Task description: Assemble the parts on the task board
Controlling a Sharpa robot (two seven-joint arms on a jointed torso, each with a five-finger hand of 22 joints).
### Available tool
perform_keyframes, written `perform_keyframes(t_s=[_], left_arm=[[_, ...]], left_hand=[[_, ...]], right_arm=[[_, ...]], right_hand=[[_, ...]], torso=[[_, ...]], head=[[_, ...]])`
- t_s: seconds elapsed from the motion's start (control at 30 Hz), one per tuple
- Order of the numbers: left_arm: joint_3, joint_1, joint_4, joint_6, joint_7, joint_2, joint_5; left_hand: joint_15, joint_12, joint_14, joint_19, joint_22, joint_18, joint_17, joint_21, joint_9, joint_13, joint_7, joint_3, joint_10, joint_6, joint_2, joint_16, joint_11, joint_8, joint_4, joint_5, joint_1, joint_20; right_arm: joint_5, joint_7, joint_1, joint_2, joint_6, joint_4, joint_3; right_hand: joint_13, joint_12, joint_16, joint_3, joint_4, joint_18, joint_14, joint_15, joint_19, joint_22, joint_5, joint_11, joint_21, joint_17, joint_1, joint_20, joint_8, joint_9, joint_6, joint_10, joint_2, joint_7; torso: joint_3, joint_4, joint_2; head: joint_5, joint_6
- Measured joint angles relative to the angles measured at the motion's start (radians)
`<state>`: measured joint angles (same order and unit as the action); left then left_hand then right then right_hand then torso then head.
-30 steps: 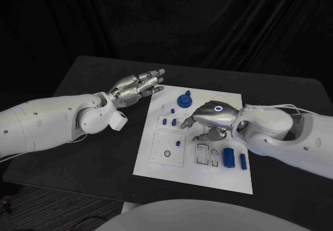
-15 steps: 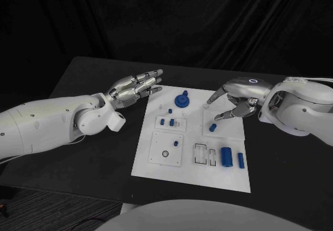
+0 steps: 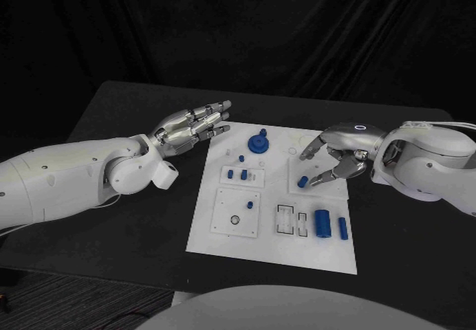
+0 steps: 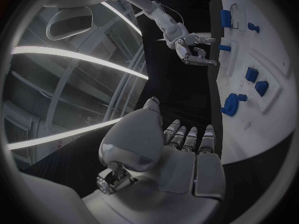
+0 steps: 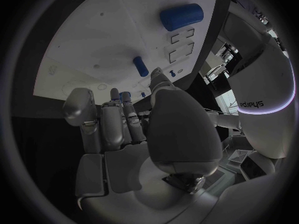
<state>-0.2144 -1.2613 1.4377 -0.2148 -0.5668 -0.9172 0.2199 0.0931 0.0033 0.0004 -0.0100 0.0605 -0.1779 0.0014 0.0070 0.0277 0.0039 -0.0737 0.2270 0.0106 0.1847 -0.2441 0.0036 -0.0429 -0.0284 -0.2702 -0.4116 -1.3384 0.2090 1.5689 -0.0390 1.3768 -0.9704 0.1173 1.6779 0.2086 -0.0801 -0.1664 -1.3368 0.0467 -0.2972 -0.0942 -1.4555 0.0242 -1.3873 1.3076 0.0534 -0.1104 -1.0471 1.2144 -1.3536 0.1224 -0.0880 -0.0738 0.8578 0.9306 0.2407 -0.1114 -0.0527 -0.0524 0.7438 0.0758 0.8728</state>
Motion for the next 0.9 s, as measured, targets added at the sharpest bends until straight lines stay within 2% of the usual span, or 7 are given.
perform_keyframes(t_s=[0.1, 0.27, 0.5, 0.57, 0.7, 0.8, 0.9], left_arm=[[0.000, 0.000, 0.000, -0.001, 0.001, 0.000, 0.000], [0.000, 0.002, -0.001, -0.004, 0.002, 0.000, 0.000], [0.000, 0.003, -0.002, -0.007, 0.004, -0.001, 0.000], [0.000, 0.003, -0.002, -0.008, 0.004, -0.001, 0.000], [0.000, 0.005, -0.003, -0.009, 0.005, -0.001, 0.000], [0.000, 0.005, -0.004, -0.010, 0.006, 0.000, 0.000], [0.000, 0.005, -0.005, -0.011, 0.007, 0.002, 0.000]], left_hand=[[0.000, 0.000, 0.000, 0.000, 0.000, 0.000, 0.000, 0.000, 0.000, 0.000, 0.000, 0.000, 0.000, 0.000, 0.000, 0.000, 0.000, 0.000, 0.000, 0.000, 0.000, 0.000], [0.000, 0.000, 0.000, 0.000, 0.000, 0.000, 0.000, 0.000, 0.000, 0.000, -0.003, 0.000, 0.000, 0.003, 0.000, 0.000, -0.007, 0.000, 0.000, 0.000, 0.000, 0.000], [0.000, 0.004, 0.000, -0.004, 0.008, 0.000, 0.000, 0.005, 0.000, 0.003, -0.009, 0.000, 0.007, 0.009, 0.000, 0.000, -0.014, -0.004, 0.000, 0.000, 0.000, 0.004], [0.000, 0.004, 0.000, -0.004, 0.008, 0.000, 0.000, 0.005, 0.000, 0.003, -0.009, 0.000, 0.007, 0.009, 0.000, 0.000, -0.014, -0.004, 0.000, 0.000, 0.000, 0.004], [0.000, 0.004, 0.000, -0.004, 0.008, 0.000, 0.000, 0.005, 0.000, 0.003, -0.009, 0.000, 0.007, 0.008, 0.000, 0.000, -0.014, -0.004, 0.000, 0.000, 0.000, 0.004], [0.000, 0.004, 0.000, -0.004, 0.008, 0.000, -0.001, 0.005, 0.000, 0.002, -0.009, 0.000, 0.007, 0.008, 0.000, 0.000, -0.014, -0.004, 0.000, 0.000, 0.000, 0.004], [0.000, 0.004, 0.000, -0.004, 0.008, 0.000, -0.001, 0.005, 0.000, 0.002, -0.009, 0.000, 0.007, 0.009, 0.000, 0.000, -0.014, -0.004, 0.000, 0.000, 0.000, 0.004]], right_arm=[[0.003, -0.007, -0.008, 0.001, 0.000, -0.001, 0.000], [0.005, -0.017, -0.022, 0.005, -0.001, -0.004, -0.001], [0.007, -0.027, -0.044, 0.019, -0.001, -0.012, 0.000], [0.008, -0.029, -0.050, 0.023, 0.000, -0.015, 0.000], [0.008, -0.032, -0.060, 0.031, 0.000, -0.019, 0.000], [0.009, -0.035, -0.064, 0.035, 0.001, -0.022, 0.000], [0.009, -0.037, -0.068, 0.038, 0.003, -0.025, 0.000]], right_hand=[[0.003, 0.000, -0.019, -0.040, 0.000, 0.000, -0.004, 0.004, -0.021, 0.000, 0.000, -0.007, -0.041, 0.022, 0.003, 0.004, 0.000, 0.002, 0.007, 0.013, -0.003, -0.014], [0.016, 0.023, -0.019, -0.051, -0.002, 0.000, -0.009, 0.009, -0.024, 0.000, 0.000, -0.012, -0.048, 0.018, -0.002, 0.008, 0.004, 0.003, 0.007, 0.009, -0.007, -0.014], [0.016, 0.038, -0.006, 0.018, 0.028, 0.000, -0.011, 0.004, -0.020, 0.000, 0.116, -0.011, -0.011, -0.001, -0.126, 0.004, 0.010, 0.005, 0.014, 0.010, -0.095, -0.021], [0.015, 0.038, -0.002, 0.025, 0.035, 0.000, -0.010, 0.003, -0.019, 0.000, 0.120, -0.005, -0.008, -0.003, -0.140, 0.003, 0.010, 0.005, 0.019, 0.016, -0.102, -0.018], [0.014, 0.030, -0.002, 0.033, 0.055, 0.000, -0.010, 0.003, -0.019, 0.000, 0.133, 0.001, -0.004, -0.004, -0.159, 0.003, 0.001, 0.001, 0.048, 0.045, -0.122, -0.033], [0.012, 0.023, -0.002, 0.039, 0.069, 0.000, -0.010, 0.003, -0.019, 0.000, 0.154, 0.004, -0.004, -0.005, -0.171, 0.003, -0.005, 0.001, 0.067, 0.067, -0.134, -0.032], [0.012, 0.018, -0.002, 0.040, 0.075, 0.000, -0.010, 0.003, -0.019, 0.000, 0.159, 0.005, -0.007, -0.002, -0.172, 0.003, -0.012, 0.000, 0.087, 0.088, -0.134, -0.032]], torso=[[0.0008, -0.0008, 0.000], [0.0011, -0.0010, 0.000], [0.0008, -0.0009, -0.001], [0.0005, -0.0009, -0.001], [0.0002, -0.0008, -0.001], [0.0003, -0.0005, -0.001], [0.0005, -0.0005, 0.000]], head=[[-0.002, 0.000], [-0.002, 0.000], [0.000, 0.000], [0.001, 0.000], [0.002, 0.000], [0.002, 0.000], [0.002, 0.000]])
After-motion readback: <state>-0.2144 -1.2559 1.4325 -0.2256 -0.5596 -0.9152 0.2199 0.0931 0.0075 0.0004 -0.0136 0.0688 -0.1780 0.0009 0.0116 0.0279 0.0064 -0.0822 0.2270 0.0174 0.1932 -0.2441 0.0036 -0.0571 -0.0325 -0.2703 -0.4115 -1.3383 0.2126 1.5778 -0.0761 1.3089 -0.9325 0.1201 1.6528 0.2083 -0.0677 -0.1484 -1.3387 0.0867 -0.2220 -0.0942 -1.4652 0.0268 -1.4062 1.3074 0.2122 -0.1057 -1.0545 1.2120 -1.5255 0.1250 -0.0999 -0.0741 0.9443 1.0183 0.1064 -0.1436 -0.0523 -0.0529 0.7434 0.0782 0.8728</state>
